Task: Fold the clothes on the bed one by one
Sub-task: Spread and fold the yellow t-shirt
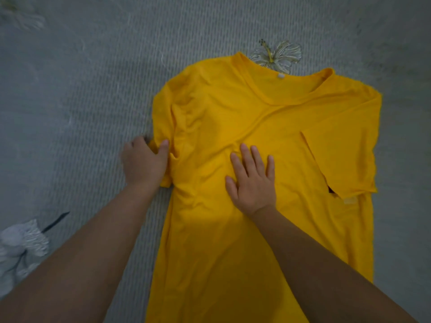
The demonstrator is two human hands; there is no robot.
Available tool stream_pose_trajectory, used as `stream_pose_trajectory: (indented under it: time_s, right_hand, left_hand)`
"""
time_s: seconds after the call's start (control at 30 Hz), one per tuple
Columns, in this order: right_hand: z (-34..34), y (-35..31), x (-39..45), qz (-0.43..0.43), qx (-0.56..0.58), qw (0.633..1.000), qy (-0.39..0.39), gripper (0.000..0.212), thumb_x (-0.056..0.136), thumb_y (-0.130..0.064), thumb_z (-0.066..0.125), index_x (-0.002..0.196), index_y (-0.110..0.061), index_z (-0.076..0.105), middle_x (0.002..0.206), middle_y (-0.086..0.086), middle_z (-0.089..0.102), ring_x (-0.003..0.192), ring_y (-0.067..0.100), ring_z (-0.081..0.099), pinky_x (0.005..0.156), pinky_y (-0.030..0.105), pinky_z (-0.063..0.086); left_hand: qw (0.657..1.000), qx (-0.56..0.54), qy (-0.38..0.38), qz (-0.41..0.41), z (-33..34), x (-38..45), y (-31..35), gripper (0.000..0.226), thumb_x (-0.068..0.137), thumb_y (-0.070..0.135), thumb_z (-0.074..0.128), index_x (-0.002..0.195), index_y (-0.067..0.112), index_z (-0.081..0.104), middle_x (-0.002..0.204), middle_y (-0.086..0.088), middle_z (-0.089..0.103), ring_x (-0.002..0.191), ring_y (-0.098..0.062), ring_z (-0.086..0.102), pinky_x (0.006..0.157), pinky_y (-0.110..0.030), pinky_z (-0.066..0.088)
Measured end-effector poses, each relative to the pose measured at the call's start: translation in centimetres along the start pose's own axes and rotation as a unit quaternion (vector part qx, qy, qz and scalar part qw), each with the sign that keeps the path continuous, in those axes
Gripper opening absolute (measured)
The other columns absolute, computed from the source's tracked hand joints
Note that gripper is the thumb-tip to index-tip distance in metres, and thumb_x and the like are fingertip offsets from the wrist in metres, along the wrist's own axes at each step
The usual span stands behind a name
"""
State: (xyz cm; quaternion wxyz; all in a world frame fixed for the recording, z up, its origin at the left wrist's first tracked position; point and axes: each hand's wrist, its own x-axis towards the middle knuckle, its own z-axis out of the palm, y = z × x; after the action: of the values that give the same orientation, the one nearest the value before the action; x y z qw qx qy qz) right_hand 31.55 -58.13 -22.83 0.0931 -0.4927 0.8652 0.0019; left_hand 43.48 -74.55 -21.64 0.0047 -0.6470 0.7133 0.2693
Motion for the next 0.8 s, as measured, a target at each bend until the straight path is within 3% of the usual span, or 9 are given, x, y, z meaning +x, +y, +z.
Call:
stream_pose_trajectory:
  time_s: [0.1,0.23,0.3,0.37,0.47,0.6,0.7,0.8]
  right_hand:
    - [-0.3,-0.3,0.2,0.007,-0.003,1.000,-0.025,0.055,0.078,-0.040,0.037,0.116,-0.011,0.064,0.126,0.015,0.059,0.115,0.038,0.055,0.088,0.066,0.037]
    - [-0.5,-0.4,0.5,0.013,-0.014,0.999,-0.033,0.057,0.077,-0.040,0.036,0.115,-0.010,0.065,0.125,0.016,0.059,0.114,0.040,0.055,0.086,0.068,0.037]
    - [-0.4,-0.5,0.5,0.012,-0.021,0.999,-0.036,0.057,0.076,-0.040,0.036,0.115,-0.010,0.064,0.125,0.017,0.059,0.113,0.041,0.055,0.087,0.067,0.038]
    - [-0.2,-0.4,0.5,0.010,-0.030,0.999,-0.018,0.058,0.076,-0.040,0.036,0.115,-0.009,0.064,0.125,0.018,0.058,0.113,0.041,0.055,0.097,0.059,0.036]
    - [0.0,-0.4,0.6,0.016,-0.028,0.999,0.005,0.058,0.076,-0.040,0.036,0.114,-0.008,0.065,0.125,0.019,0.058,0.113,0.042,0.055,0.098,0.049,0.021]
    - [0.1,-0.5,0.6,0.019,-0.030,0.999,0.013,0.058,0.076,-0.040,0.037,0.114,-0.008,0.064,0.126,0.019,0.057,0.121,0.034,0.046,0.099,0.048,0.021]
    - [0.1,-0.5,0.6,0.016,-0.039,0.999,0.014,0.057,0.076,-0.040,0.037,0.114,-0.007,0.065,0.125,0.020,0.058,0.116,0.040,0.053,0.098,0.048,0.021]
    - [0.3,-0.5,0.6,0.012,-0.040,0.999,0.022,0.057,0.076,-0.040,0.037,0.114,-0.007,0.064,0.125,0.020,0.058,0.112,0.043,0.055,0.098,0.049,0.021]
  left_hand:
    - [0.998,-0.048,-0.033,0.001,0.3,0.1,1.3,0.038,0.089,0.028,0.055,0.115,0.000,0.048,0.116,-0.021,0.054,0.108,-0.038,0.051,0.077,-0.039,0.037]
    - [0.992,-0.121,-0.033,0.008,-1.6,1.5,1.0,0.018,0.090,0.017,0.053,0.093,0.000,0.056,0.097,-0.022,0.057,0.092,-0.030,0.054,0.065,-0.027,0.028]
    - [0.982,-0.181,0.021,-0.050,-3.2,3.2,0.1,0.017,0.089,0.018,0.056,0.098,0.004,0.057,0.098,-0.019,0.057,0.095,-0.027,0.054,0.068,-0.029,0.032]
    - [0.969,-0.196,0.092,-0.120,-4.7,4.3,-1.4,0.028,0.088,0.015,0.055,0.112,0.003,0.053,0.113,-0.017,0.057,0.106,-0.029,0.053,0.080,-0.033,0.037]
    - [0.962,-0.164,0.106,-0.192,-5.6,3.7,-3.8,0.042,0.089,0.013,0.053,0.127,0.000,0.041,0.125,-0.020,0.051,0.115,-0.033,0.049,0.088,-0.036,0.036]
    - [0.984,-0.118,0.015,-0.129,-5.5,4.2,-4.2,0.063,0.085,0.037,0.061,0.130,-0.001,0.040,0.131,-0.021,0.048,0.119,-0.035,0.046,0.093,-0.040,0.037]
    - [0.995,-0.039,-0.025,-0.090,-5.5,6.7,-2.7,0.080,0.080,0.040,0.066,0.137,-0.001,0.029,0.141,-0.022,0.034,0.128,-0.037,0.036,0.100,-0.045,0.034]
    - [0.997,-0.011,-0.042,-0.056,-5.3,8.3,-1.8,0.056,0.084,0.032,0.064,0.125,0.000,0.044,0.129,-0.020,0.049,0.119,-0.037,0.046,0.090,-0.041,0.039]
